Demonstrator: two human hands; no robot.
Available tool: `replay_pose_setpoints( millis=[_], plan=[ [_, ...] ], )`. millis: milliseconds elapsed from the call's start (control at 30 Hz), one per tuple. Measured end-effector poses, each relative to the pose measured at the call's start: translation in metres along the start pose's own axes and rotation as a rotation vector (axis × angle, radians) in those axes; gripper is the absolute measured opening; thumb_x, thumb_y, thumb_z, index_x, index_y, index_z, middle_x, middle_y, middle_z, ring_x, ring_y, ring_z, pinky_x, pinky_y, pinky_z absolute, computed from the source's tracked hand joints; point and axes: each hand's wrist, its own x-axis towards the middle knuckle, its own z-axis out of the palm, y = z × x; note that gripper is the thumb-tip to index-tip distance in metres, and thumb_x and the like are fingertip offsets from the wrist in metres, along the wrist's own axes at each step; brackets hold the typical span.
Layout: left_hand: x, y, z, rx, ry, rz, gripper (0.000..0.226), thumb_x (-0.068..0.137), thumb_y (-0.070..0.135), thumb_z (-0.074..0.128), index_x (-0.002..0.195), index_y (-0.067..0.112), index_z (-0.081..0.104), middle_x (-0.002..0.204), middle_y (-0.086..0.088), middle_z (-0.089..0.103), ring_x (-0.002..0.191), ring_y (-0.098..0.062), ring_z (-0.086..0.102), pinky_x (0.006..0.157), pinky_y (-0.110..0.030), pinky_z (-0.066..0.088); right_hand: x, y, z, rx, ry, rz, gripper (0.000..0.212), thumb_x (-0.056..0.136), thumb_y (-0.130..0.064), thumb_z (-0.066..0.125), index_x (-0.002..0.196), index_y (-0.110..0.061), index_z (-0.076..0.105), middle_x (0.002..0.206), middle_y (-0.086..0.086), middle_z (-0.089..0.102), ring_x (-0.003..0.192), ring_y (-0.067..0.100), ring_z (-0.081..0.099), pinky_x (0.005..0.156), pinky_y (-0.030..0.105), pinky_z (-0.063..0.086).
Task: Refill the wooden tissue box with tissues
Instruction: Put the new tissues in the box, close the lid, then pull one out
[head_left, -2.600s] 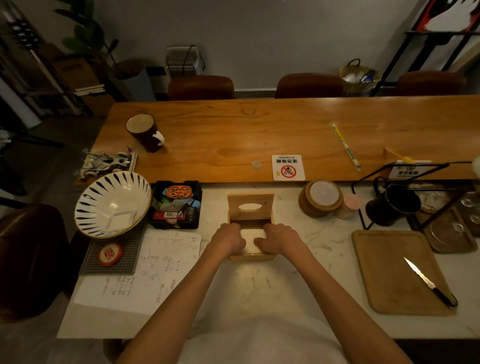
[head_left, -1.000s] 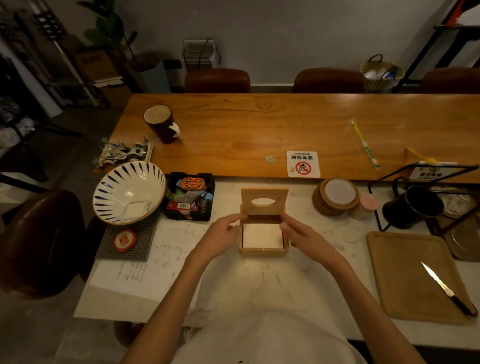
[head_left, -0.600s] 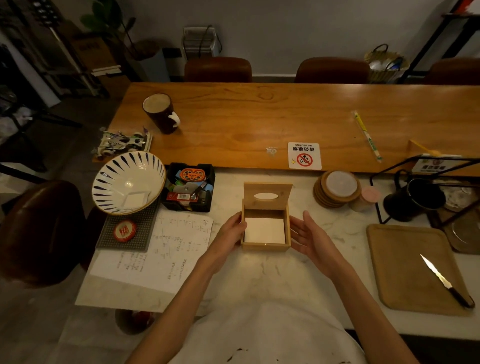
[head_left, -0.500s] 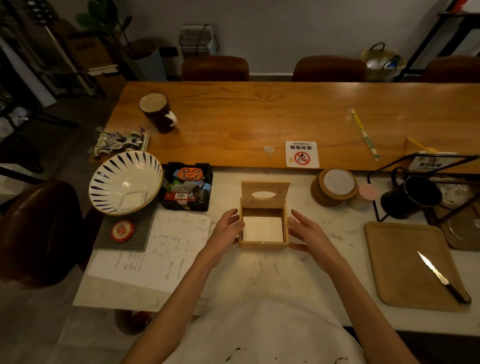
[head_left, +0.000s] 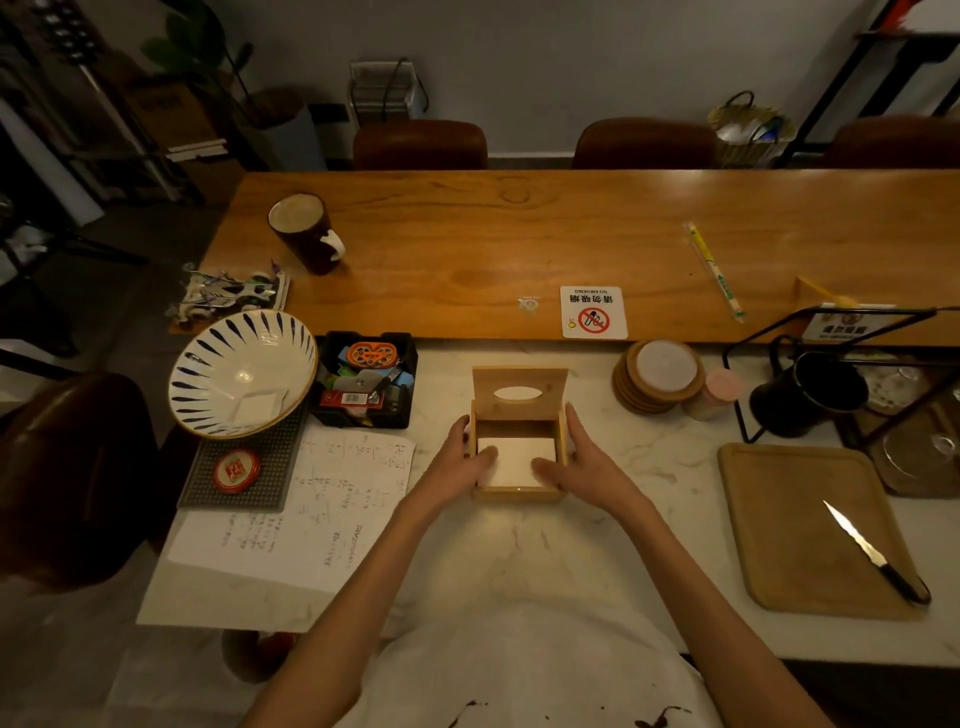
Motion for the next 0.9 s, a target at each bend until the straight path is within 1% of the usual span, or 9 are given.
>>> replay_pose_setpoints(
  millis=[100,167,233,400,567,633,700,800,900],
  plan=[
    [-0.009,0.014,-0.021,-0.186,-0.059,-0.010,0.064,0.095,0.056,0.040,0.149,0.049,0.006,0.163,0.003,0.007,0.148,-0.030,0.015,0.113,-0.060,0.024,-0.005,0.002,-0.028,0.581,-0.135,0.126,0.087,0.080,-0.077,0.048,0.149,-0.051,0.002,0.163,0.001,0.015,0.146,0.033,0.024,0.115,0.055,0.025],
    [-0.015,0.026,-0.036,-0.351,-0.133,0.018,0.056,0.092,0.063,0.035,0.143,0.060,0.012,0.163,0.008,-0.001,0.149,-0.035,0.006,0.109,-0.069,0.023,-0.009,0.001,-0.047,0.954,-0.280,0.142,0.066,0.084,-0.077,0.038,0.144,-0.056,0.023,0.154,0.006,0.032,0.135,0.040,0.040,0.108,0.062,0.033],
    [-0.017,0.033,-0.045,-0.481,-0.229,0.014,0.051,0.090,0.069,0.033,0.139,0.060,0.025,0.163,0.006,-0.002,0.149,-0.037,0.000,0.107,-0.074,0.018,-0.009,0.002,-0.058,1.072,-0.394,0.121,0.061,0.085,-0.078,0.029,0.139,-0.052,0.040,0.150,0.010,0.038,0.132,0.043,0.043,0.107,0.067,0.032],
    [-0.007,0.026,-0.041,-0.542,-0.289,-0.077,0.066,0.085,0.076,0.031,0.144,0.046,0.032,0.163,-0.002,0.009,0.149,-0.035,0.002,0.105,-0.076,0.015,-0.002,0.004,-0.059,1.014,-0.424,0.185,0.069,0.083,-0.080,0.026,0.135,-0.043,0.052,0.155,0.010,0.034,0.141,0.047,0.028,0.110,0.072,0.018],
    [-0.002,0.034,-0.039,-0.524,-0.293,-0.118,0.057,0.088,0.067,0.040,0.114,0.019,0.058,0.134,-0.006,0.046,0.130,-0.031,0.039,0.098,-0.075,0.031,0.000,-0.006,-0.054,0.867,-0.288,0.227,0.053,0.092,-0.063,0.042,0.124,-0.027,0.063,0.140,0.009,0.053,0.124,0.048,0.051,0.098,0.066,0.043],
    [-0.004,0.032,-0.038,-0.431,-0.314,-0.065,0.034,0.091,0.046,0.056,0.112,0.019,0.054,0.131,-0.006,0.046,0.128,-0.032,0.039,0.095,-0.065,0.040,-0.003,-0.011,-0.052,0.704,-0.222,0.203,0.038,0.092,-0.048,0.056,0.121,-0.026,0.063,0.138,0.008,0.054,0.118,0.041,0.057,0.094,0.060,0.050],
    [-0.006,0.027,-0.037,-0.340,-0.302,-0.005,0.041,0.089,0.028,0.066,0.127,0.030,0.049,0.133,0.000,0.045,0.124,-0.028,0.047,0.090,-0.058,0.048,-0.007,-0.013,-0.047,0.587,-0.169,0.123,0.038,0.088,-0.030,0.068,0.126,-0.030,0.059,0.138,0.006,0.055,0.111,0.032,0.063,0.089,0.054,0.055],
    [-0.013,0.014,-0.030,-0.162,-0.238,0.073,0.084,0.089,0.024,0.068,0.147,0.052,0.014,0.146,0.020,0.031,0.130,-0.020,0.048,0.093,-0.048,0.053,-0.017,-0.008,-0.034,0.534,-0.059,0.010,0.086,0.082,-0.013,0.075,0.147,-0.047,0.029,0.145,-0.001,0.036,0.121,0.023,0.056,0.077,0.040,0.061],
    [-0.014,0.002,-0.018,0.042,-0.146,0.180,0.095,0.091,0.022,0.065,0.147,0.050,-0.006,0.158,0.014,0.018,0.141,-0.020,0.036,0.106,-0.049,0.043,-0.022,-0.007,-0.020,0.462,0.075,-0.100,0.104,0.081,-0.002,0.074,0.149,-0.050,0.012,0.160,-0.001,0.020,0.118,0.010,0.045,0.071,0.032,0.062]
  ],
)
